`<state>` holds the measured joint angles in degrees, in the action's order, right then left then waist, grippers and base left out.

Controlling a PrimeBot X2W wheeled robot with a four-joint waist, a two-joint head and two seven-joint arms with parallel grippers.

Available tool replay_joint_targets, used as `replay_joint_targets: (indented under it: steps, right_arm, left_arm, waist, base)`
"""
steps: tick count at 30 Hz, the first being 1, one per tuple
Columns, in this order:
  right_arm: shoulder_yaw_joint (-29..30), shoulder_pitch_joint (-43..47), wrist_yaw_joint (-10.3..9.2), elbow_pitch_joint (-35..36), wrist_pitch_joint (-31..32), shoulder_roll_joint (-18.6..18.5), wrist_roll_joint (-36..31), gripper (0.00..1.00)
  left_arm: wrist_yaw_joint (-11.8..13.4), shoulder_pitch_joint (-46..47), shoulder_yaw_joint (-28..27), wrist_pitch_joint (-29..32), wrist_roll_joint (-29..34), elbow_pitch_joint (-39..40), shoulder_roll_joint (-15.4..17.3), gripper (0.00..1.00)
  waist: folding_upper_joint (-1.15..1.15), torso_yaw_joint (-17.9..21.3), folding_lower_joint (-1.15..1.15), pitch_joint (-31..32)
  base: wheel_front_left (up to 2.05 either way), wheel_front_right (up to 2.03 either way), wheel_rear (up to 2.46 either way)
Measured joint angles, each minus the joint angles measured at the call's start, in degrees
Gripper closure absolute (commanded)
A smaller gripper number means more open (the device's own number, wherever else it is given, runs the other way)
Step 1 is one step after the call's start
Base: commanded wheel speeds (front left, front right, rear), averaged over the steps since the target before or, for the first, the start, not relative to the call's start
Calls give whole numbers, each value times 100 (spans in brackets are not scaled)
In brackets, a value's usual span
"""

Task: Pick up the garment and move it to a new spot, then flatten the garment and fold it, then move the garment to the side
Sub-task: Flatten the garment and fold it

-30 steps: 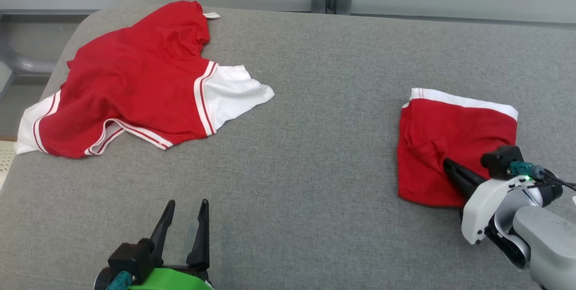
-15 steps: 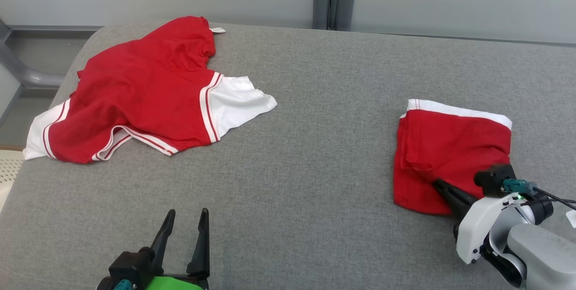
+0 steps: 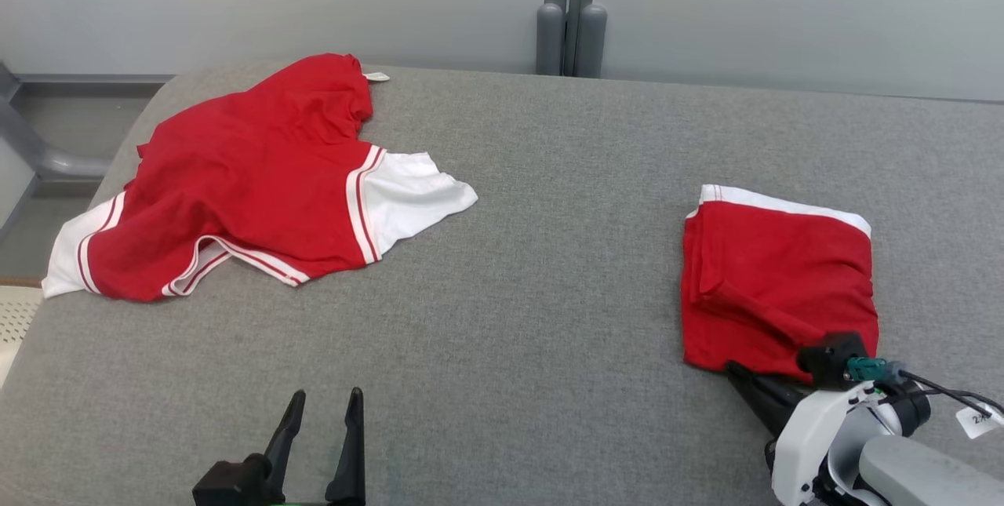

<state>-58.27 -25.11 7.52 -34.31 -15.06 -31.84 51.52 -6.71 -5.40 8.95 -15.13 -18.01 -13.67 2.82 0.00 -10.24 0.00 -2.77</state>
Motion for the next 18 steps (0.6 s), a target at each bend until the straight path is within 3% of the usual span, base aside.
replay_joint_targets:
  steps: [3,7,13,14,16,17,18]
  right_arm:
    - [180,180,1,225,0,40,-25,100]
    - [916,617,1,623,-1,34,-285,100]
    - [2618,1566,0,1266,0,190,-1269,100]
    - [2896,1718,1,1388,-1,264,-1450,87]
    - [3611,2118,1,1719,0,502,-1876,51]
    - [3916,2271,1,1874,-1,611,-2070,2]
    - [4236,2449,0,2046,0,736,-2309,0]
  left_arm:
    - [30,-118,-15,0,-2,2,1,0]
    - [104,-285,-79,0,-21,58,1,0]
    - [145,-413,-143,0,-33,165,0,0]
    - [145,-431,-164,0,-26,174,0,0]
    - [144,-463,-210,0,-3,193,0,0]
    - [144,-467,-241,0,7,211,1,0]
    - [144,-471,-264,0,32,233,0,0]
  waist:
    - [0,21,0,133]
    - [0,61,0,328]
    - [0,193,0,508]
    - [0,212,0,524]
    - [0,252,0,560]
    - [0,268,0,572]
    - [0,286,0,583]
  base:
    - [0,0,0]
    - [0,0,0]
    - [0,0,0]
    - [0,0,0]
    - [0,0,0]
    - [0,0,0]
    - [0,0,0]
